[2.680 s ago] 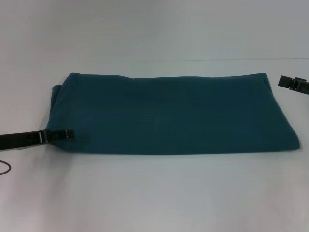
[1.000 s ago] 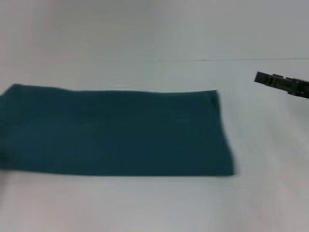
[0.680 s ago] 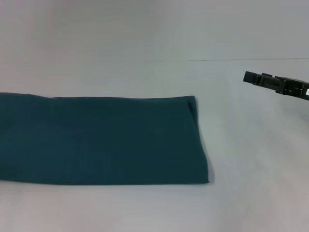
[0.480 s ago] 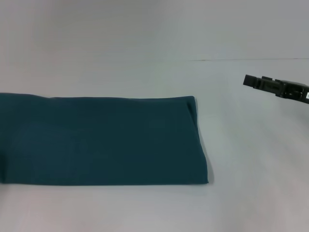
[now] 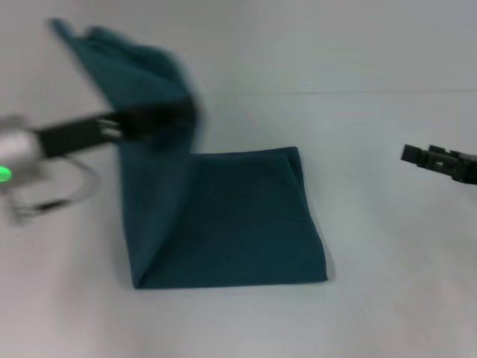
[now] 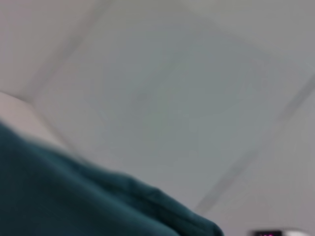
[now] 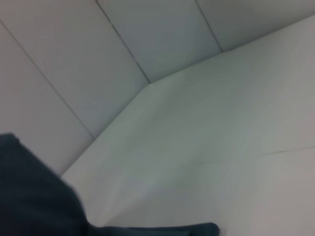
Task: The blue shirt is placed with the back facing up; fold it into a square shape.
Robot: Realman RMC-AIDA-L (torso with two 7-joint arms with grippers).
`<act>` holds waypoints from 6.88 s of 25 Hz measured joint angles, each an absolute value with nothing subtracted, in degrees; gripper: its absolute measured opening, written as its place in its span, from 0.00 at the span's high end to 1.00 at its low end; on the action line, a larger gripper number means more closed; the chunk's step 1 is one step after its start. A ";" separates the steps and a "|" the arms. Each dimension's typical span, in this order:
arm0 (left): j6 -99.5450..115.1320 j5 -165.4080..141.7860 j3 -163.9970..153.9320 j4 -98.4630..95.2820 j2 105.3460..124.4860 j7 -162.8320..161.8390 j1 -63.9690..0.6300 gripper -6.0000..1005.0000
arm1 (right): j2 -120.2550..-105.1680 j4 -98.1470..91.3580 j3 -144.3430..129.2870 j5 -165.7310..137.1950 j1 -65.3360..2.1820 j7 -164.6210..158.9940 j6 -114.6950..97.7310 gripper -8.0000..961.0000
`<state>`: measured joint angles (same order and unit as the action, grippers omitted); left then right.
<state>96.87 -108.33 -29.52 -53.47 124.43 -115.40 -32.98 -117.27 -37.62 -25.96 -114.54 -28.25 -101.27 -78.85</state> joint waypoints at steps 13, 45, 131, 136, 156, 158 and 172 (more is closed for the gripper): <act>75.24 -93.44 -38.57 2.93 124.67 -72.73 -42.48 0.92 | -115.14 -37.09 -26.03 -114.72 -26.21 -99.73 -78.84 0.05; 66.68 -93.97 -23.67 -18.88 123.69 -79.82 -29.06 0.19 | -113.47 -37.30 -30.98 -116.54 -30.37 -116.85 -79.16 0.05; 45.56 -87.09 -40.84 -21.33 123.99 -87.46 -37.49 0.95 | -113.62 -37.09 -34.13 -116.67 -31.37 -114.62 -76.38 0.04; 47.60 -83.32 -40.48 -22.36 123.97 -87.46 -34.95 0.95 | -113.74 -37.09 -34.70 -116.71 -31.38 -114.63 -76.38 0.04; 82.38 -83.91 -35.51 -36.69 124.19 -86.87 -19.03 0.21 | -114.10 -37.09 -33.69 -112.61 -30.75 -103.80 -89.14 0.04; 84.43 -84.32 -35.50 -37.75 124.19 -86.82 -17.96 0.17 | -114.11 -37.09 -33.54 -112.55 -30.75 -102.84 -90.15 0.04; 91.77 -88.78 -34.88 -39.60 124.10 -85.13 -16.45 0.13 | -113.69 -37.09 -33.03 -112.79 -30.77 -100.87 -89.95 0.04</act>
<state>91.77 -88.78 -34.88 -39.60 124.10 -85.13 -16.45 -113.69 -37.09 -33.03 -112.79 -30.77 -100.87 -89.95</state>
